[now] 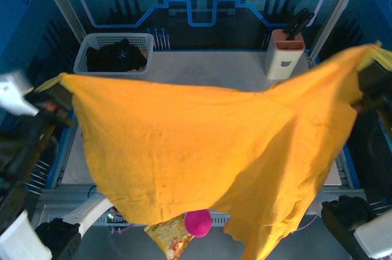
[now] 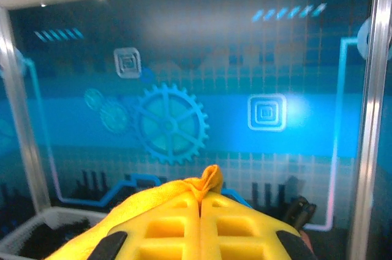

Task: Fold and stack the t-shirts

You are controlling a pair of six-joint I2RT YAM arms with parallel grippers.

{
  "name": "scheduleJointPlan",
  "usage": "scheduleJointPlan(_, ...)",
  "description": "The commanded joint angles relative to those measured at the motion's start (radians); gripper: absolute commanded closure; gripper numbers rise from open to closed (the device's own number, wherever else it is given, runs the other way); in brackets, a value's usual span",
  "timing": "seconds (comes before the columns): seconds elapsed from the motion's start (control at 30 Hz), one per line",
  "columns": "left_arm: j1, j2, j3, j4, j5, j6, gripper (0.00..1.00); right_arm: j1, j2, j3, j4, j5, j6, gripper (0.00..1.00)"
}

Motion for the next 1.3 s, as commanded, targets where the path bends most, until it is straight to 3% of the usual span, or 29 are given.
scheduleJointPlan(0.0, 0.001, 0.067, -0.113, 0.129, -0.017, 0.054, 1.00, 0.014, 0.112, -0.098, 0.112, 0.101, -0.118, 1.00)
scheduleJointPlan(0.27, 0.002, 0.211, -0.444, 0.419, -0.041, 0.090, 1.00, 0.012, 0.316, -0.450, 0.339, 0.077, -0.181, 1.00)
scheduleJointPlan(0.47, 0.027, 0.486, -0.661, 0.698, -0.058, 0.083, 1.00, -0.002, 0.613, -0.573, 0.485, 0.066, -0.177, 1.00)
scheduleJointPlan(0.63, 0.069, 0.800, -0.642, 0.885, -0.018, 0.034, 1.00, -0.024, 0.921, -0.462, 0.515, 0.132, -0.161, 1.00)
scheduleJointPlan(0.83, 0.088, 1.038, -0.473, 0.924, -0.080, 0.038, 1.00, -0.049, 1.128, -0.304, 0.549, 0.189, -0.139, 1.00)
scheduleJointPlan(1.1, 0.114, 1.224, -0.270, 0.860, -0.115, 0.055, 1.00, -0.077, 1.319, -0.047, 0.569, 0.283, -0.145, 1.00)
scheduleJointPlan(1.27, 0.116, 1.208, -0.278, 0.866, -0.115, 0.043, 1.00, -0.077, 1.359, 0.080, 0.527, 0.345, -0.160, 1.00)
